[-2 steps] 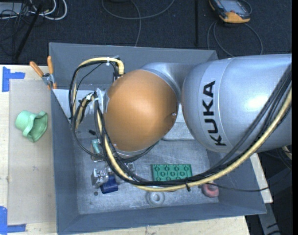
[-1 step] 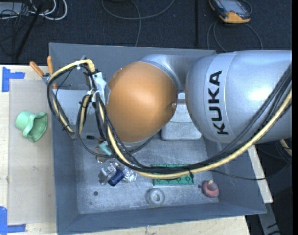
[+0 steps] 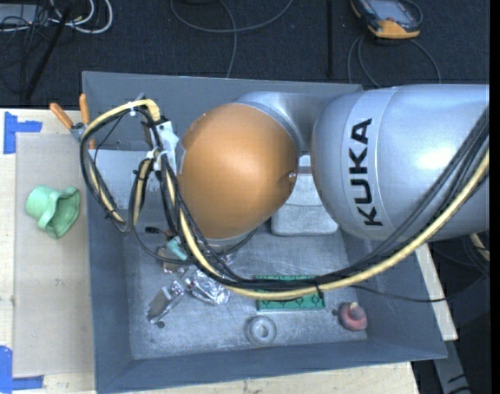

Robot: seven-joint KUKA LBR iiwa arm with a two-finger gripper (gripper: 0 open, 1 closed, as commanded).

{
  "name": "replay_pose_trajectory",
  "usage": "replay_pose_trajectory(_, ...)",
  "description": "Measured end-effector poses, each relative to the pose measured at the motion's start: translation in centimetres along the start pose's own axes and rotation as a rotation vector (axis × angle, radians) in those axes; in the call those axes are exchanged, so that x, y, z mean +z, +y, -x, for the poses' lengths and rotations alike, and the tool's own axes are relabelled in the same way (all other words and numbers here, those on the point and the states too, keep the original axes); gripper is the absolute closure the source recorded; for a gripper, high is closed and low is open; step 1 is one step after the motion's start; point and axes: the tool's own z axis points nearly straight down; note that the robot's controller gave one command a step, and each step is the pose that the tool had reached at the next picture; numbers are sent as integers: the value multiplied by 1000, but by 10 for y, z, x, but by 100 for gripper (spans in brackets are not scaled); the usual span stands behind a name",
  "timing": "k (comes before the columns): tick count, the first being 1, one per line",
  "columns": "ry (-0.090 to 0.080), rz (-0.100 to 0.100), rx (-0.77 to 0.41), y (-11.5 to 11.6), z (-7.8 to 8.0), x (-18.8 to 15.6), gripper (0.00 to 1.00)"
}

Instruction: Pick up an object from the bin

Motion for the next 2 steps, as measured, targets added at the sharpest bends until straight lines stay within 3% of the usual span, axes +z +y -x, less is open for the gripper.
replay_pose_trajectory(1,2,-3,-507,-3,-3,-111,0)
replay_pose_trajectory(2,-4,11,-593,35,-28,24,0)
